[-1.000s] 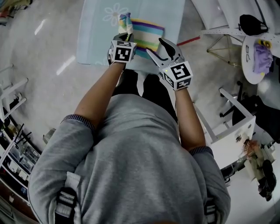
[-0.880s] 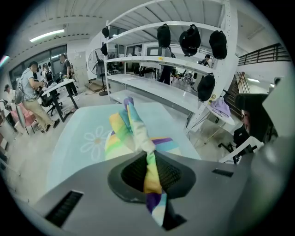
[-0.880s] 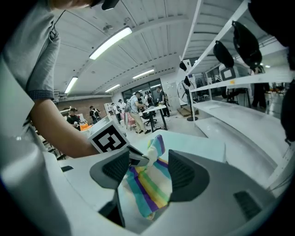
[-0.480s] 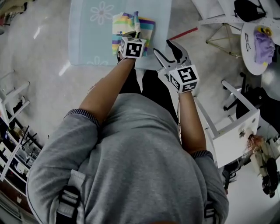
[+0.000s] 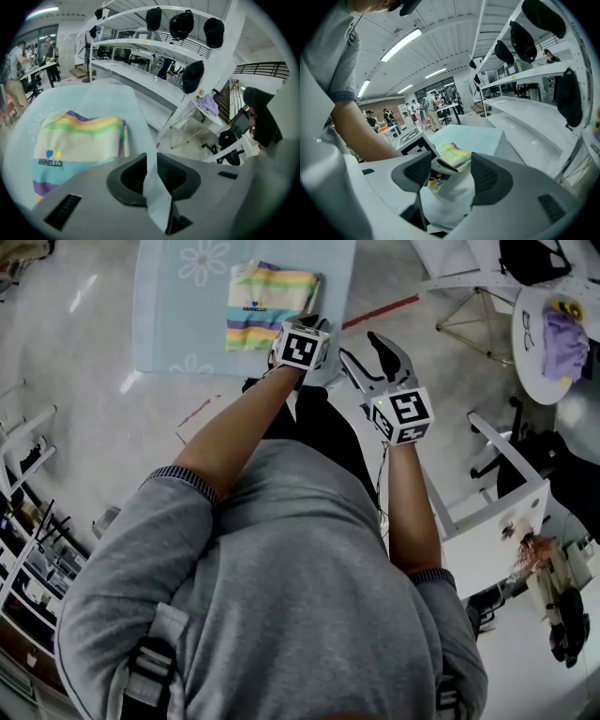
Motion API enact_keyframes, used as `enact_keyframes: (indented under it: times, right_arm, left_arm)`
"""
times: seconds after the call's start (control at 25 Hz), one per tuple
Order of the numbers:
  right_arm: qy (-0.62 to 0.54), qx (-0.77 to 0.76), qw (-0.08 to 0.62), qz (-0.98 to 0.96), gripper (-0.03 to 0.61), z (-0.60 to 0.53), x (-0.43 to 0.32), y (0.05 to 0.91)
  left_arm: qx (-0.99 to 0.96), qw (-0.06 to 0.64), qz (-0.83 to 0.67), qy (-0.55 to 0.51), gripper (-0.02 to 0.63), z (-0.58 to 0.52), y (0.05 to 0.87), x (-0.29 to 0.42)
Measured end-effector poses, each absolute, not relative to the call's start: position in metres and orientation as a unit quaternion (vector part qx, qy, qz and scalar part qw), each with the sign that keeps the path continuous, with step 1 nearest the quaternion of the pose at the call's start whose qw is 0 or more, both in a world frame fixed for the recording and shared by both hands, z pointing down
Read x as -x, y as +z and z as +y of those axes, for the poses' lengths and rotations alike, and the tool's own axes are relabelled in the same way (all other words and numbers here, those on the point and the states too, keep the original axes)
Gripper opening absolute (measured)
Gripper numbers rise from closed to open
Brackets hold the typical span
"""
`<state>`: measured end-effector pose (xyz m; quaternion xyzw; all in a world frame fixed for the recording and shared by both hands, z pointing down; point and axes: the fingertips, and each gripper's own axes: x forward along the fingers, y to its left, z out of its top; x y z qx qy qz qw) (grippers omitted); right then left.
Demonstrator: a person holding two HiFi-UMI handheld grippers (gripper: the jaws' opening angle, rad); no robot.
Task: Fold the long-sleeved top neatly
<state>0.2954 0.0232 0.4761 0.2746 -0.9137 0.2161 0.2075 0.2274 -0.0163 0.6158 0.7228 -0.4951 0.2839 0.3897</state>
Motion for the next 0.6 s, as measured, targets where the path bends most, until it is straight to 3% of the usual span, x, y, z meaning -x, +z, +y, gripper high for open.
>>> enact_keyframes:
  times: [0.28,0.6]
  right_arm:
    - [0.202,-0.258,0.206,-0.922,0.281,0.023,-0.298,0.468]
    - [0.177,-0.224,0.192,-0.939,0.282,0.034,-0.275,0.434]
  left_arm:
    - [-0.756,0.424,-0.442,0.231,0.081,0.024,0.598,-0.266]
    - [-0.810,0.344,-0.443,0.173,0.081,0.040,0.511,-0.238]
